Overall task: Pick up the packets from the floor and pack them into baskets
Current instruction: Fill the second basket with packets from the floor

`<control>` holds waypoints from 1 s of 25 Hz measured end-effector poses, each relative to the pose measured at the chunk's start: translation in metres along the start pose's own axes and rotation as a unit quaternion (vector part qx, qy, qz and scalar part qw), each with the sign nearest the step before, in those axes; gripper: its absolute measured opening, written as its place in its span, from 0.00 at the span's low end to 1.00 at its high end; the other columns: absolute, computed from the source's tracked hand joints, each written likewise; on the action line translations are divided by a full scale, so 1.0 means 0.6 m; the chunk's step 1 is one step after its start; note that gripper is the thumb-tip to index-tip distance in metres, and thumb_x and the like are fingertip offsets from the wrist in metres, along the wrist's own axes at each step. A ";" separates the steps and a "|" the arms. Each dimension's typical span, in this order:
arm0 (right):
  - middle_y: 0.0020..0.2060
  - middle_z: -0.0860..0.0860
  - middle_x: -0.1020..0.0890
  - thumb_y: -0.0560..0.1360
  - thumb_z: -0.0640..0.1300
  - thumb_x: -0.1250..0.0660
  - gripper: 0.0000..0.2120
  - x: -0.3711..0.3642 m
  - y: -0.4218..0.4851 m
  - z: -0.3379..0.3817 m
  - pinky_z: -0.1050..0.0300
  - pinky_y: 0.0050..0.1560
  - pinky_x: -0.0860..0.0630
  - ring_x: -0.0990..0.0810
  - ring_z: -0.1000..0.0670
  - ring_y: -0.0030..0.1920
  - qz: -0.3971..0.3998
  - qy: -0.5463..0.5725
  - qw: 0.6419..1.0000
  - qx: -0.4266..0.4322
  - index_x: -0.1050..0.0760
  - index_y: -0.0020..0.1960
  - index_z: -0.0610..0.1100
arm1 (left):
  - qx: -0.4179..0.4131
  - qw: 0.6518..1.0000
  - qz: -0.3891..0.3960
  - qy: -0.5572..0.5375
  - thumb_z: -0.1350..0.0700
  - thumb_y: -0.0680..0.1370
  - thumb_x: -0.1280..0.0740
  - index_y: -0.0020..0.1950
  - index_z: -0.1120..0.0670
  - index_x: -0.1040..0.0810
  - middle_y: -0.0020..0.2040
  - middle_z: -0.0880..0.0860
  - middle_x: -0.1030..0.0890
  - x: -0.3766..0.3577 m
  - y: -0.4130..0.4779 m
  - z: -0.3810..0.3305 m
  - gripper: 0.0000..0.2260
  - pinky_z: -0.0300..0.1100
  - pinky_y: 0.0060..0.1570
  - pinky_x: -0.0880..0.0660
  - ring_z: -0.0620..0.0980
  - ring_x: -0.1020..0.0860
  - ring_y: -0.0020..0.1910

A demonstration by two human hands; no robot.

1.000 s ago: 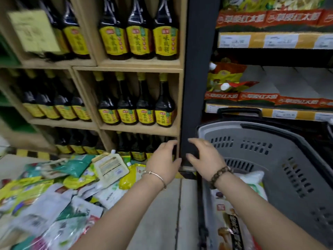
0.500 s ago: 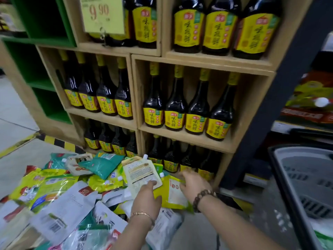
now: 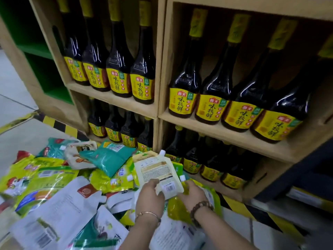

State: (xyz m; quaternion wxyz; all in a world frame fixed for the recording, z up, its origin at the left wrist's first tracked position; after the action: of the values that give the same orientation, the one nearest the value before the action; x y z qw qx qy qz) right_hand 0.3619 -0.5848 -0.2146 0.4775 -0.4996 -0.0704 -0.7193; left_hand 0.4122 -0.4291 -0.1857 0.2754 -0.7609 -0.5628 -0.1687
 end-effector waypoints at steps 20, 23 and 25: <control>0.41 0.53 0.15 0.71 0.43 0.37 0.07 0.039 -0.099 0.107 0.59 0.33 0.24 0.18 0.53 0.39 -0.288 0.064 0.860 0.417 0.20 0.43 0.46 | 0.180 0.791 0.111 -0.574 0.44 0.74 0.37 0.64 0.49 0.30 0.59 0.52 0.24 -0.024 -0.039 0.044 0.20 0.53 0.53 0.25 0.53 0.24 0.57; 0.42 0.54 0.17 0.66 0.47 0.40 0.06 -0.022 -0.138 0.085 0.64 0.28 0.25 0.18 0.52 0.39 -0.236 -0.079 0.832 0.496 0.29 0.43 0.51 | 0.266 0.750 0.077 -0.601 0.47 0.74 0.34 0.55 0.61 0.24 0.42 0.60 0.17 -0.059 -0.046 0.059 0.19 0.43 0.30 0.21 0.53 0.17 0.36; 0.49 0.57 0.19 0.66 0.56 0.40 0.10 -0.058 -0.144 0.072 0.66 0.36 0.24 0.18 0.55 0.46 -0.157 -0.129 0.825 0.528 0.32 0.45 0.53 | 0.312 0.778 -0.005 -0.545 0.52 0.77 0.34 0.53 0.65 0.24 0.37 0.62 0.17 -0.055 -0.047 0.097 0.16 0.42 0.26 0.23 0.54 0.19 0.30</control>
State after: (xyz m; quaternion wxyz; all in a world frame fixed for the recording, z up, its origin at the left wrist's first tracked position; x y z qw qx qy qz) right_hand 0.3261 -0.4923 -0.1884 0.5360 -0.2413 -0.5775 -0.5665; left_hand 0.3722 -0.4130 -0.2443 0.1445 -0.5954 -0.6442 0.4578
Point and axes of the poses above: each hand's wrist, its own y-axis towards the middle knuckle, its own x-axis out of the back of the hand, z = x × y, the point moved 6 cm from there along y, towards the middle knuckle
